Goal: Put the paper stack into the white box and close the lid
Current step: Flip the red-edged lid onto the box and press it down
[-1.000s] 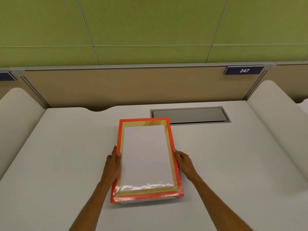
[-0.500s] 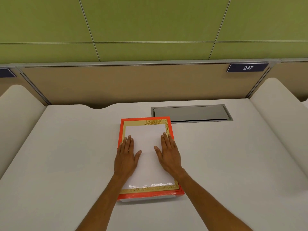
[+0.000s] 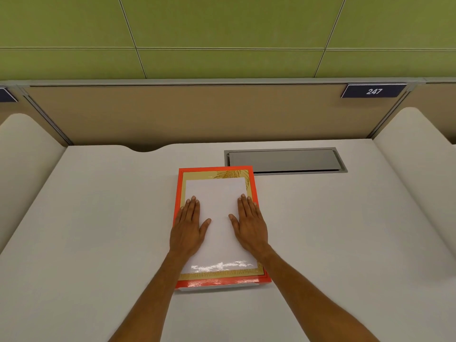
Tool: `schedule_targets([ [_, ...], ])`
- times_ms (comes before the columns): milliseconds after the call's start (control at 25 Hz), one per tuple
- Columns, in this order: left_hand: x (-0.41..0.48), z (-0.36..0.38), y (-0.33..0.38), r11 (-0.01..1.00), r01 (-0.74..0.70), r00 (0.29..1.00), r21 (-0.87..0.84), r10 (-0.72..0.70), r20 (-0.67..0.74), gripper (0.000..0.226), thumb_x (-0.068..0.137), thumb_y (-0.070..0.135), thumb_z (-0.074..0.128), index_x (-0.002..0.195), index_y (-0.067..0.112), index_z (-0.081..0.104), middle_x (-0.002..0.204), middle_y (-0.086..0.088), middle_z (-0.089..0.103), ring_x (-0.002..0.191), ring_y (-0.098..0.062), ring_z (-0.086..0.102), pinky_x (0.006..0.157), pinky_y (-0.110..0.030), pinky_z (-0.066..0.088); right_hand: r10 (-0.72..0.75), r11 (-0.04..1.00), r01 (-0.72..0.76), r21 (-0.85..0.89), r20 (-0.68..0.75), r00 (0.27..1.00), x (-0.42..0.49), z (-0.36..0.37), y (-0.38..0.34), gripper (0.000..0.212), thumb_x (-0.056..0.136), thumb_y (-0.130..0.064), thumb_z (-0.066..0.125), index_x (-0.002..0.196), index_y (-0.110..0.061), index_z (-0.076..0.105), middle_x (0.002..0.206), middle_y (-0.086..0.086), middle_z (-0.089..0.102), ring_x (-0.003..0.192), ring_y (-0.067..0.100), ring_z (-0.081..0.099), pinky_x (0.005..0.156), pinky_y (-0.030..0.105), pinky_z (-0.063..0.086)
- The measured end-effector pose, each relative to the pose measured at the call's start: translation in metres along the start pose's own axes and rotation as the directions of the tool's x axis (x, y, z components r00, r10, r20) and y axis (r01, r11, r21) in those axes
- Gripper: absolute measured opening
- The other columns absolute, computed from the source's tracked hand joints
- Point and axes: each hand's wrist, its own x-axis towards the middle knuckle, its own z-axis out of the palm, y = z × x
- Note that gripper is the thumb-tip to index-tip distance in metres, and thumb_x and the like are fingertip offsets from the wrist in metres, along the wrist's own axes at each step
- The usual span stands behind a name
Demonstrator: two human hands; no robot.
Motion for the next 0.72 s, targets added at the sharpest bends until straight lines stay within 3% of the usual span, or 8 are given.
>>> schedule_targets([
  [360,0.000,0.000,-0.001,0.999,-0.013,1.000,0.046,0.013,0.001,0.078,0.096,0.061,0.025,0.156,0.013,0.013,0.164,-0.004,0.015,0.152,-0.019,0.012,0.123,-0.037,0.015,0.019,0.999,-0.018,-0.036,0.018,1.000,0.000,0.002,-0.001,0.070,0.099,-0.055,0.022,0.154,-0.012,0.016,0.162,0.004,0.017,0.151,0.018,0.011,0.123,0.034,0.009],
  [720,-0.001,-0.009,0.005,0.999,0.006,1.000,-0.040,-0.006,0.000,0.083,0.092,0.066,0.016,0.156,0.014,0.011,0.164,-0.003,0.014,0.152,-0.019,0.012,0.123,-0.035,0.010,0.043,0.999,-0.044,0.025,0.057,0.997,0.002,-0.005,-0.002,0.076,0.095,-0.062,0.013,0.155,-0.014,0.012,0.163,0.004,0.015,0.151,0.019,0.012,0.121,0.031,0.005],
])
